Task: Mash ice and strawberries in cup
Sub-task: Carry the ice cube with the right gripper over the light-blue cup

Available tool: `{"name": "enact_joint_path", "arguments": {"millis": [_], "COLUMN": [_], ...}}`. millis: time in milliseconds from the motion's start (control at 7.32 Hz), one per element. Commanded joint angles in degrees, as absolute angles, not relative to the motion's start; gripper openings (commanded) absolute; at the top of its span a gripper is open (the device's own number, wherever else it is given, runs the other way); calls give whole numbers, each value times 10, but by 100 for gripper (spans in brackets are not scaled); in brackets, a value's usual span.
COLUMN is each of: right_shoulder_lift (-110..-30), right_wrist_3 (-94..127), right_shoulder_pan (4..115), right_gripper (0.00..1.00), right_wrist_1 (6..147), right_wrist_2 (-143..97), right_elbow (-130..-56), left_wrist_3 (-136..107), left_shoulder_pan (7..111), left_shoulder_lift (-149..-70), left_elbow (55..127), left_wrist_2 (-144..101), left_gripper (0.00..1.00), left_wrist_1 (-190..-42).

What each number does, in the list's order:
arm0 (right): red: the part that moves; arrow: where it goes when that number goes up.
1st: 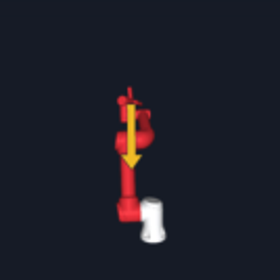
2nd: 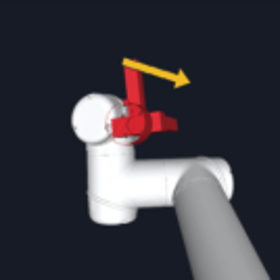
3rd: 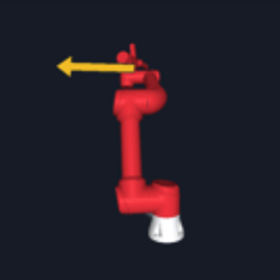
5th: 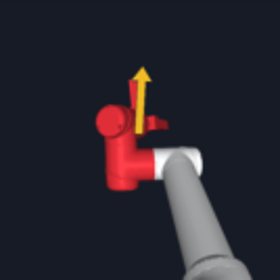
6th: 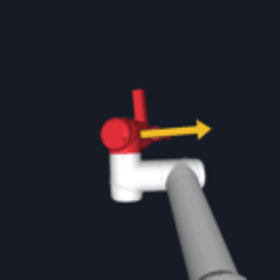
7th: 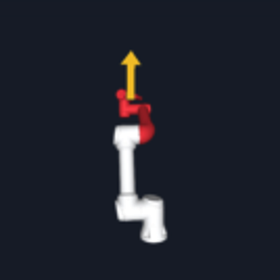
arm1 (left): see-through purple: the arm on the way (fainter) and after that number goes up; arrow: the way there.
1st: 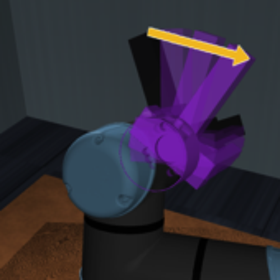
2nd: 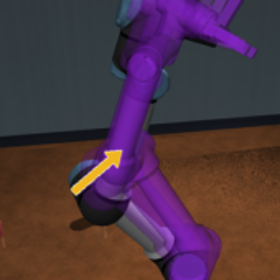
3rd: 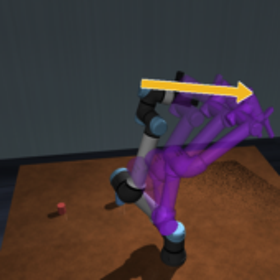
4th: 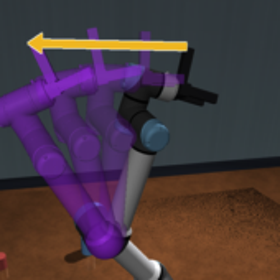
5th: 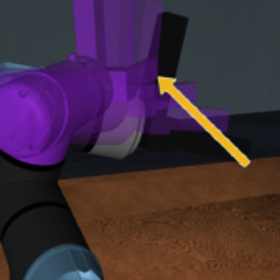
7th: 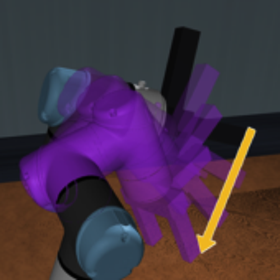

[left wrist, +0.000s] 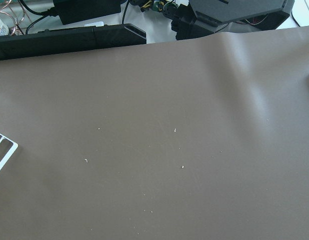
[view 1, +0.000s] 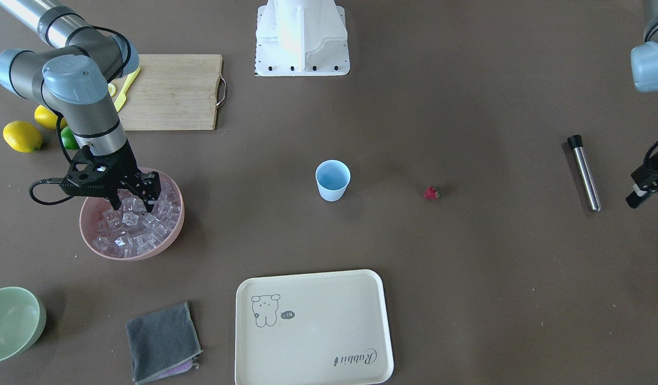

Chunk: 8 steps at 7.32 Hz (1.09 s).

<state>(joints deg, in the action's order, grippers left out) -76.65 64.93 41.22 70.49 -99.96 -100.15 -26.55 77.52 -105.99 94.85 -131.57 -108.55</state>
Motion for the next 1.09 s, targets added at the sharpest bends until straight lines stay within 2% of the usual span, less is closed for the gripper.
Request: {"name": "enact_joint_path", "arguments": {"millis": [0, 410, 683, 820, 956], "right_shoulder_lift": [-766, -766, -767, -766, -728], "right_wrist_3": [649, 649, 649, 655, 659], "right_shoulder_pan": [414, 421, 436, 447, 447], "right_gripper": [52, 24, 0, 0, 0], "right_wrist_1": [705, 707, 714, 717, 773], "right_wrist_2": [-1002, -1007, -1020, -1045, -1046], "right_elbow": [-1004, -1020, -1042, -1054, -1061], "left_wrist_3": [-265, -265, -265, -266, -266], "left_shoulder_pan": [775, 775, 775, 775, 775], "left_shoulder_lift": [-1060, -1059, -1059, -1059, -1059], "left_elbow": [948, 948, 949, 950, 951], "left_wrist_2": [-1316, -1317, -1317, -1317, -1317], "left_gripper": [98, 98, 98, 98, 98], "left_wrist_1": [-1085, -1085, -1085, -1086, -1085]}}
